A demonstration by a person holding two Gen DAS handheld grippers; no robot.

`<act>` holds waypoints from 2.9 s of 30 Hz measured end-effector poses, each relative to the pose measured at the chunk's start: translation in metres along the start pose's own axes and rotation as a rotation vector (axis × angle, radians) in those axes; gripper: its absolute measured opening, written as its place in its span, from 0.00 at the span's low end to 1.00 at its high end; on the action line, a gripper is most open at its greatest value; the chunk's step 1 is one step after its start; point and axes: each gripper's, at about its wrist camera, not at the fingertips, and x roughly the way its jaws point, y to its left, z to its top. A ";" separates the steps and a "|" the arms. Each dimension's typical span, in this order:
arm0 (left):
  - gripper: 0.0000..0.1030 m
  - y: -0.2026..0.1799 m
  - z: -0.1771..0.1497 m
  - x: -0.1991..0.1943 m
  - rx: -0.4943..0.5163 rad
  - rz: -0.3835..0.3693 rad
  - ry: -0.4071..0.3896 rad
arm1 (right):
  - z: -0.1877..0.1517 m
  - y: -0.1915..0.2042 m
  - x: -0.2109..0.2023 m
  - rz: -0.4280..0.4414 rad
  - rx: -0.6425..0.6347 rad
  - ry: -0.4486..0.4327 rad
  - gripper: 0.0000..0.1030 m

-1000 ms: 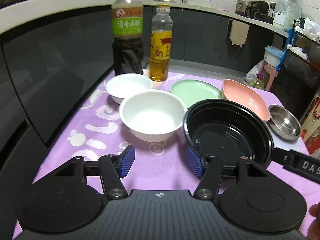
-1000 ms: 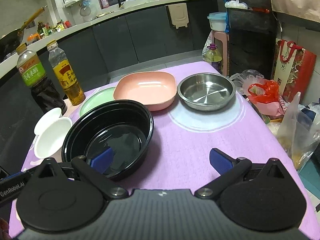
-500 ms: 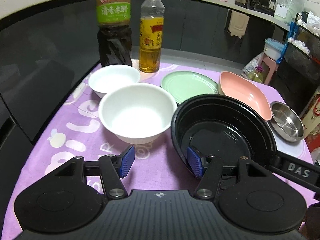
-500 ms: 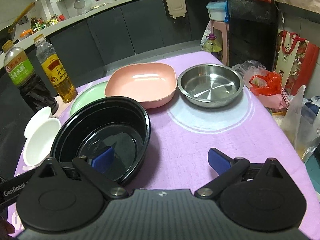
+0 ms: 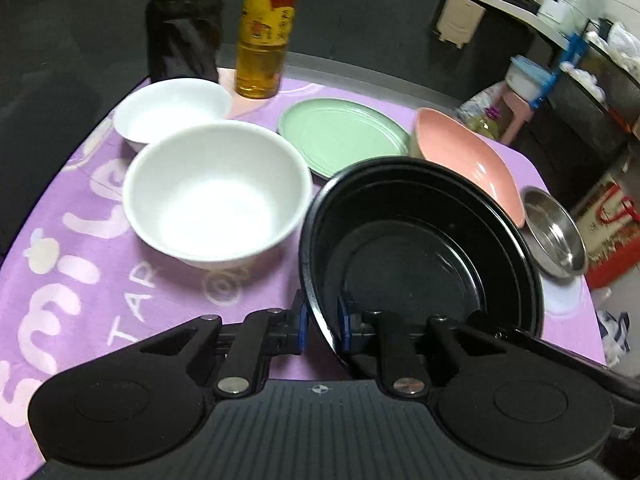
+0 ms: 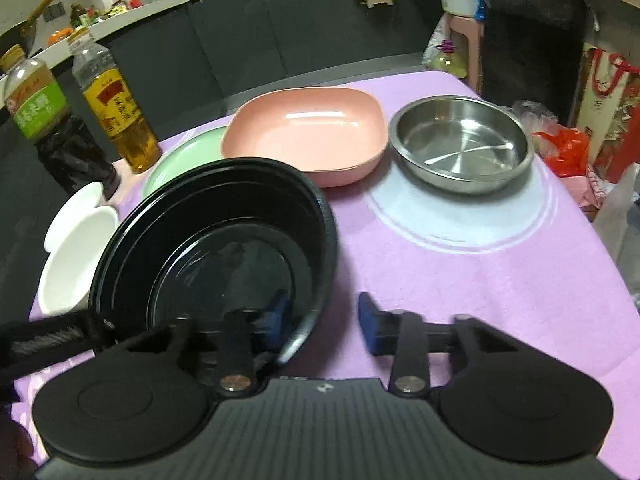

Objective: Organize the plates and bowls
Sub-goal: 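Close both grippers on the black bowl's rim, then lift the black bowl with both grippers and carry it toward the cloth's edge, then lower the black bowl onto the cloth and open both grippers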

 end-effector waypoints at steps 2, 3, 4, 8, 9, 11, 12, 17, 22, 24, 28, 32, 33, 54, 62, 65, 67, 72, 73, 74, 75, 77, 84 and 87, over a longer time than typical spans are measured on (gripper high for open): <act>0.13 -0.002 -0.004 -0.007 0.012 0.004 -0.026 | -0.001 -0.001 -0.002 0.020 0.003 0.018 0.00; 0.13 -0.003 -0.005 -0.011 0.018 0.002 -0.034 | -0.002 0.001 -0.002 0.018 -0.003 0.013 0.00; 0.13 -0.003 -0.006 -0.016 0.022 0.001 -0.040 | -0.003 0.001 -0.004 0.017 -0.007 0.010 0.00; 0.14 -0.001 -0.012 -0.031 0.015 -0.008 -0.055 | -0.006 0.001 -0.016 0.036 0.002 -0.006 0.00; 0.14 -0.001 -0.013 -0.034 0.017 -0.008 -0.055 | -0.007 0.002 -0.020 0.038 -0.002 -0.015 0.00; 0.14 0.000 -0.016 -0.039 0.019 -0.011 -0.057 | -0.010 0.004 -0.029 0.040 -0.012 -0.030 0.00; 0.14 0.000 -0.019 -0.043 0.021 -0.014 -0.060 | -0.011 0.005 -0.033 0.039 -0.017 -0.036 0.00; 0.14 0.001 -0.032 -0.063 0.037 -0.018 -0.076 | -0.020 0.005 -0.049 0.042 -0.025 -0.052 0.00; 0.14 0.005 -0.047 -0.080 0.042 -0.022 -0.082 | -0.033 0.008 -0.065 0.042 -0.039 -0.063 0.00; 0.14 0.007 -0.053 -0.087 0.045 -0.023 -0.086 | -0.040 0.010 -0.072 0.041 -0.049 -0.066 0.00; 0.15 0.010 -0.068 -0.103 0.054 -0.026 -0.092 | -0.052 0.011 -0.084 0.048 -0.056 -0.062 0.00; 0.15 0.015 -0.081 -0.117 0.057 -0.025 -0.097 | -0.063 0.015 -0.096 0.053 -0.071 -0.058 0.00; 0.15 0.017 -0.084 -0.120 0.058 -0.024 -0.098 | -0.066 0.015 -0.099 0.055 -0.076 -0.057 0.00; 0.17 0.041 -0.142 -0.153 0.073 -0.001 -0.056 | -0.120 0.026 -0.127 0.082 -0.132 0.003 0.00; 0.17 0.048 -0.147 -0.146 0.066 0.014 -0.026 | -0.128 0.032 -0.125 0.087 -0.150 0.026 0.00; 0.17 0.050 -0.148 -0.145 0.064 0.015 -0.017 | -0.128 0.032 -0.121 0.089 -0.148 0.038 0.00; 0.17 0.050 -0.148 -0.145 0.065 0.016 -0.018 | -0.129 0.032 -0.120 0.091 -0.146 0.045 0.00; 0.17 0.052 -0.148 -0.143 0.058 0.007 -0.015 | -0.129 0.033 -0.120 0.092 -0.147 0.044 0.00; 0.17 0.054 -0.147 -0.143 0.057 -0.003 -0.015 | -0.129 0.032 -0.120 0.094 -0.143 0.044 0.00; 0.18 0.056 -0.147 -0.143 0.055 -0.015 -0.014 | -0.129 0.031 -0.120 0.096 -0.138 0.044 0.04; 0.18 0.059 -0.146 -0.144 0.049 -0.026 -0.014 | -0.129 0.030 -0.118 0.095 -0.134 0.044 0.06; 0.18 0.066 -0.144 -0.146 0.023 -0.037 -0.025 | -0.128 0.027 -0.117 0.092 -0.123 0.040 0.14; 0.19 0.084 -0.135 -0.153 -0.037 -0.065 -0.055 | -0.123 0.021 -0.116 0.085 -0.097 0.024 0.15; 0.19 0.090 -0.130 -0.155 -0.058 -0.054 -0.076 | -0.120 0.021 -0.115 0.086 -0.095 0.022 0.15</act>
